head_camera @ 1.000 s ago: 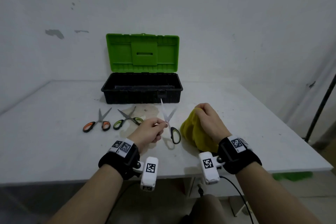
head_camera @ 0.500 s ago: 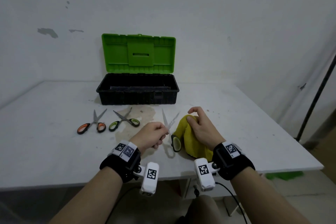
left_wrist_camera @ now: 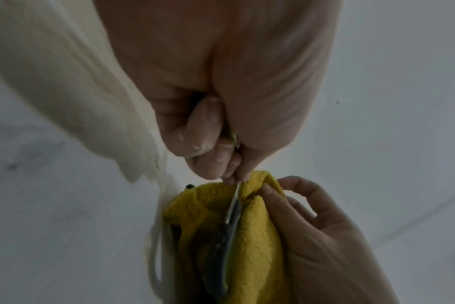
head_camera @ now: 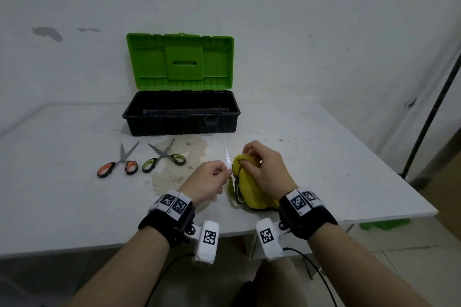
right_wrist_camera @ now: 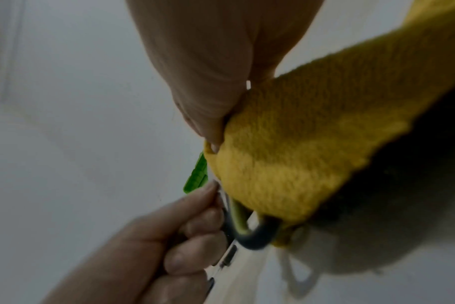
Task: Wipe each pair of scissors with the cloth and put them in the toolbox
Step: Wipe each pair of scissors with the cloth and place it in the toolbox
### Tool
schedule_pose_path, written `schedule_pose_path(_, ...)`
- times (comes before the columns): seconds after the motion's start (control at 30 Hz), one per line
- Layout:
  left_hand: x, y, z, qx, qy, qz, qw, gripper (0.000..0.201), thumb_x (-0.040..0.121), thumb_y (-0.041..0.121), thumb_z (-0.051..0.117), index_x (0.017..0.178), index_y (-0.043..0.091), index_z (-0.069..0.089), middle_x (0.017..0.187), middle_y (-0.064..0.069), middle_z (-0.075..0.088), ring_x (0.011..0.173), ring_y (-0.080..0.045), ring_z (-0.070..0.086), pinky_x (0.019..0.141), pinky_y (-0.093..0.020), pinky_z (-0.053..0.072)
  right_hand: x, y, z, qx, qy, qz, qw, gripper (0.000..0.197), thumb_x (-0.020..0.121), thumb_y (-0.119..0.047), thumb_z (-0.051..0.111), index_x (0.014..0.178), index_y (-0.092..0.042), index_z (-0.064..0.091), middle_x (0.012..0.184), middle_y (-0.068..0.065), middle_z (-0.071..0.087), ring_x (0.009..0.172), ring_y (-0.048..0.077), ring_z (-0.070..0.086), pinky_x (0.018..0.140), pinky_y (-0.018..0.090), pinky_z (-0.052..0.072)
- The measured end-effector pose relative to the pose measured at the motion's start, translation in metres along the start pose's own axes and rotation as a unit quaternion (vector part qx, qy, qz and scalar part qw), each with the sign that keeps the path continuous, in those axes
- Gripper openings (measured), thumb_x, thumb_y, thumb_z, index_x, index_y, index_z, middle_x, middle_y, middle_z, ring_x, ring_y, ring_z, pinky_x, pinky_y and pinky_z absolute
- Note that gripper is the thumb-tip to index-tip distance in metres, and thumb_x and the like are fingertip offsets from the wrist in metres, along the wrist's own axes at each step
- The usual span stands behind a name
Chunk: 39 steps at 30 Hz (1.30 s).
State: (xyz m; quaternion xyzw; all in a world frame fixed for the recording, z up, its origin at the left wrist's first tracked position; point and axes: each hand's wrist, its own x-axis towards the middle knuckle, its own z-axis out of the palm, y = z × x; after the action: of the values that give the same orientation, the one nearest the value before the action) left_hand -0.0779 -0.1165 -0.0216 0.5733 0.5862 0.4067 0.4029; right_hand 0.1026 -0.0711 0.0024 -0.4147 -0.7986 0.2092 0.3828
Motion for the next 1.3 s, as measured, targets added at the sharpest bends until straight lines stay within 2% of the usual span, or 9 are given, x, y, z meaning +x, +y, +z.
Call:
schedule_pose_path(0.1, -0.001, -0.001, 0.001, -0.002, 0.005, 0.001, 1.000, 0.024, 0.098, 0.027, 0.056, 0.079, 0.012, 0.057, 0.059, 0.004, 0.049, 0.044, -0.008, 0.042, 0.042, -0.021, 0.031, 0.000, 0.002, 0.005, -0.047, 0.042, -0.006, 0.998, 0.010, 0.086, -0.026, 0.071, 0.094, -0.020, 0.074, 0.095, -0.007, 0.064, 0.088, 0.009, 0.059, 0.083, 0.025, 0.048)
schedule_pose_path(0.23, -0.001, 0.000, 0.003, -0.027, 0.008, -0.002, 1.000, 0.023, 0.098, 0.026, 0.056, 0.081, 0.011, 0.056, 0.060, 0.002, 0.047, 0.043, -0.009, 0.039, 0.041, -0.020, 0.029, -0.008, 0.002, 0.012, -0.072, 0.035, 0.010, 0.997, 0.030, 0.083, -0.042, 0.071, 0.106, -0.024, 0.074, 0.103, -0.008, 0.058, 0.091, 0.006, 0.055, 0.083, 0.018, 0.043)
schedule_pose_path(0.43, -0.001, -0.001, 0.004, -0.032, 0.011, 0.000, 0.999, 0.023, 0.098, 0.025, 0.056, 0.080, 0.011, 0.056, 0.059, 0.003, 0.047, 0.044, -0.010, 0.040, 0.041, -0.021, 0.030, -0.012, 0.001, 0.018, -0.064, 0.041, -0.002, 0.997, 0.022, 0.086, -0.023, 0.070, 0.107, -0.020, 0.066, 0.104, -0.003, 0.064, 0.093, 0.014, 0.058, 0.084, 0.023, 0.046)
schedule_pose_path(0.53, 0.000, -0.001, 0.002, -0.027, 0.018, 0.000, 0.999, 0.023, 0.098, 0.026, 0.057, 0.080, 0.011, 0.057, 0.058, 0.005, 0.049, 0.044, -0.010, 0.041, 0.041, -0.022, 0.031, -0.014, -0.001, 0.018, -0.061, 0.044, -0.065, 0.995, 0.016, 0.087, -0.014, 0.068, 0.102, -0.016, 0.073, 0.097, -0.001, 0.068, 0.088, 0.011, 0.061, 0.082, 0.011, 0.043)
schedule_pose_path(0.63, -0.001, -0.003, 0.000, -0.016, 0.012, 0.010, 1.000, 0.024, 0.097, 0.027, 0.057, 0.077, 0.014, 0.055, 0.060, 0.004, 0.050, 0.046, -0.012, 0.042, 0.043, -0.024, 0.032, -0.015, -0.001, 0.021, -0.071, 0.023, -0.096, 0.993, 0.017, 0.088, -0.014, 0.068, 0.103, -0.018, 0.075, 0.094, -0.001, 0.067, 0.083, 0.010, 0.061, 0.078, 0.011, 0.042)
schedule_pose_path(0.77, -0.003, -0.002, -0.001, 0.001, 0.016, 0.017, 1.000, 0.026, 0.097, 0.027, 0.057, 0.080, 0.008, 0.057, 0.058, 0.004, 0.050, 0.048, -0.014, 0.044, 0.044, -0.024, 0.034, -0.010, 0.001, 0.020, -0.093, 0.030, -0.075, 0.992, 0.013, 0.089, -0.017, 0.066, 0.099, -0.017, 0.075, 0.092, 0.001, 0.068, 0.081, 0.014, 0.063, 0.077, 0.019, 0.047)
schedule_pose_path(1.0, -0.007, -0.002, -0.003, -0.031, 0.008, -0.012, 0.999, 0.023, 0.099, 0.021, 0.056, 0.078, 0.011, 0.059, 0.060, 0.003, 0.049, 0.046, -0.010, 0.041, 0.041, -0.020, 0.030, 0.014, 0.009, -0.006, -0.100, 0.083, 0.013, 0.991, 0.013, 0.091, -0.023, 0.062, 0.097, -0.021, 0.074, 0.094, -0.001, 0.071, 0.089, 0.015, 0.062, 0.080, 0.014, 0.036)
schedule_pose_path(1.2, -0.004, 0.003, -0.006, -0.049, 0.013, -0.006, 0.999, 0.021, 0.099, 0.020, 0.057, 0.080, 0.010, 0.058, 0.060, 0.002, 0.047, 0.046, -0.012, 0.040, 0.041, -0.020, 0.026, -0.007, -0.008, 0.004, -0.078, -0.020, -0.086, 0.993, 0.014, 0.088, -0.021, 0.067, 0.100, -0.022, 0.075, 0.093, -0.005, 0.071, 0.084, 0.007, 0.062, 0.080, 0.017, 0.046)
schedule_pose_path(1.3, -0.006, 0.006, -0.005, -0.052, 0.007, 0.008, 0.999, 0.022, 0.099, 0.018, 0.057, 0.078, 0.009, 0.056, 0.058, 0.003, 0.046, 0.045, -0.012, 0.039, 0.040, -0.019, 0.026, -0.003, -0.008, 0.005, -0.080, -0.008, -0.082, 0.993, 0.013, 0.088, -0.019, 0.067, 0.098, -0.020, 0.076, 0.092, -0.002, 0.070, 0.082, 0.010, 0.062, 0.079, 0.018, 0.045)
